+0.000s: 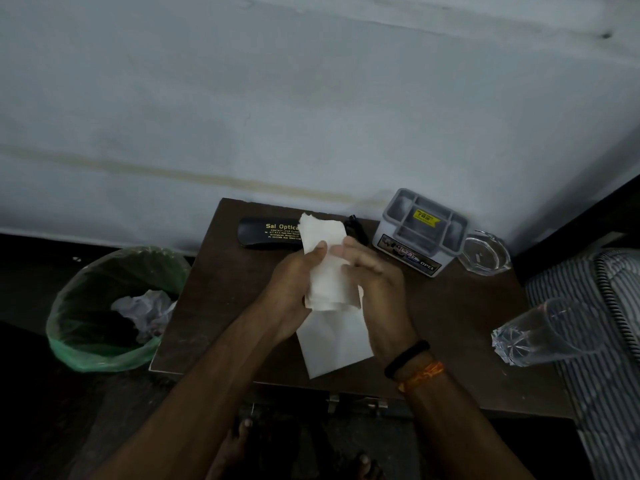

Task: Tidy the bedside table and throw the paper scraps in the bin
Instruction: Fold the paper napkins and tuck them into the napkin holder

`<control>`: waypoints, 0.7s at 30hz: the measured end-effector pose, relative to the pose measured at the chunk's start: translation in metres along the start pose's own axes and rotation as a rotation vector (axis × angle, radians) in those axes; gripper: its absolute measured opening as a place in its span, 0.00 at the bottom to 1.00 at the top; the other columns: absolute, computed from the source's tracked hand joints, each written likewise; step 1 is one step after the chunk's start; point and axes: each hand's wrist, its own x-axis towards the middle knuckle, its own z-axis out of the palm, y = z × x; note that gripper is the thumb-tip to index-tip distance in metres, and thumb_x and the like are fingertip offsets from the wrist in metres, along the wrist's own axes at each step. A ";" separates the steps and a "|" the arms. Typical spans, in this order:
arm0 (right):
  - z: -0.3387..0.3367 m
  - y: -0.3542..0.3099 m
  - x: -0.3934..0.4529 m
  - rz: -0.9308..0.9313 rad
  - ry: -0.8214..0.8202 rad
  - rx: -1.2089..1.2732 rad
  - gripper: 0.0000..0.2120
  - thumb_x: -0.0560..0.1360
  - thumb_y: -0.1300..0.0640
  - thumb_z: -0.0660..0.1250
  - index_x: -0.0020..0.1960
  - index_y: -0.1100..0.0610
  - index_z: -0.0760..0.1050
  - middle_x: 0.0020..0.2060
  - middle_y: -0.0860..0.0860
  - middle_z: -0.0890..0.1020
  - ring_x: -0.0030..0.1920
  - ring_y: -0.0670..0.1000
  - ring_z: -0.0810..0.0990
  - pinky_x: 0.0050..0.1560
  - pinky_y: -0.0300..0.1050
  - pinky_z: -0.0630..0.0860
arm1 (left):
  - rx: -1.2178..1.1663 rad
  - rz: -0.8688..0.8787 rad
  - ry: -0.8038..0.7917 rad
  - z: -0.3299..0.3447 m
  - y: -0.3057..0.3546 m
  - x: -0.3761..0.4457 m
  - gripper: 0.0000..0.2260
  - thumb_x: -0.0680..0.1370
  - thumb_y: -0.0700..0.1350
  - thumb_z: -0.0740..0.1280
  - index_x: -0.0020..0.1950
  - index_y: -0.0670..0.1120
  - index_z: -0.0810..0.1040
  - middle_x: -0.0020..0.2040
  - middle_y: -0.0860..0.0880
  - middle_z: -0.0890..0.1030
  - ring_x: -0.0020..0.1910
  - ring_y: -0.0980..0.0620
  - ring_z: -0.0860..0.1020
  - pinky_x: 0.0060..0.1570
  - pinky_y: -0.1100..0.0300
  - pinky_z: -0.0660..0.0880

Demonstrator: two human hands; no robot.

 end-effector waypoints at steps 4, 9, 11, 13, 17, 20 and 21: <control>-0.017 0.005 0.008 0.037 0.119 -0.139 0.17 0.71 0.62 0.74 0.56 0.51 0.76 0.52 0.49 0.82 0.53 0.47 0.81 0.48 0.45 0.80 | 0.027 0.013 0.047 -0.004 -0.002 0.003 0.17 0.80 0.52 0.64 0.63 0.44 0.78 0.56 0.42 0.84 0.53 0.43 0.83 0.50 0.46 0.81; -0.018 0.009 0.008 0.146 -0.150 0.024 0.16 0.71 0.62 0.75 0.58 0.57 0.80 0.52 0.53 0.86 0.51 0.51 0.85 0.45 0.43 0.82 | 0.223 0.071 0.071 -0.002 -0.006 0.009 0.17 0.78 0.56 0.63 0.61 0.47 0.79 0.54 0.45 0.84 0.55 0.44 0.82 0.53 0.46 0.80; -0.018 0.008 0.009 0.084 -0.116 0.037 0.14 0.71 0.63 0.74 0.57 0.55 0.81 0.50 0.51 0.86 0.50 0.51 0.85 0.45 0.42 0.82 | 0.372 0.113 0.005 -0.003 -0.005 0.007 0.20 0.75 0.56 0.66 0.64 0.48 0.78 0.55 0.47 0.84 0.56 0.46 0.82 0.55 0.48 0.80; -0.021 0.009 0.012 0.052 -0.008 0.027 0.13 0.71 0.63 0.75 0.53 0.52 0.82 0.48 0.50 0.87 0.49 0.51 0.86 0.46 0.45 0.82 | 0.494 0.137 -0.090 -0.005 -0.004 0.005 0.23 0.73 0.52 0.70 0.67 0.48 0.76 0.59 0.48 0.83 0.58 0.47 0.81 0.55 0.48 0.80; -0.030 0.010 0.017 0.054 0.039 -0.014 0.11 0.72 0.59 0.74 0.54 0.51 0.82 0.48 0.49 0.87 0.48 0.49 0.85 0.45 0.43 0.82 | 0.607 0.132 -0.161 -0.010 -0.004 0.002 0.22 0.75 0.38 0.72 0.68 0.46 0.74 0.58 0.44 0.82 0.50 0.47 0.83 0.44 0.54 0.82; -0.039 0.003 0.019 0.085 -0.080 -0.120 0.13 0.74 0.58 0.73 0.58 0.55 0.81 0.46 0.49 0.86 0.40 0.43 0.84 0.36 0.34 0.77 | 0.594 0.137 -0.142 -0.012 -0.004 0.001 0.22 0.75 0.34 0.70 0.68 0.43 0.74 0.58 0.42 0.82 0.47 0.47 0.84 0.40 0.57 0.82; -0.043 0.001 0.019 0.098 -0.118 -0.170 0.13 0.73 0.58 0.73 0.58 0.56 0.81 0.44 0.50 0.86 0.34 0.40 0.81 0.31 0.33 0.74 | 0.589 0.143 -0.132 -0.012 -0.004 0.001 0.21 0.75 0.33 0.70 0.68 0.42 0.74 0.59 0.42 0.82 0.48 0.46 0.84 0.41 0.57 0.82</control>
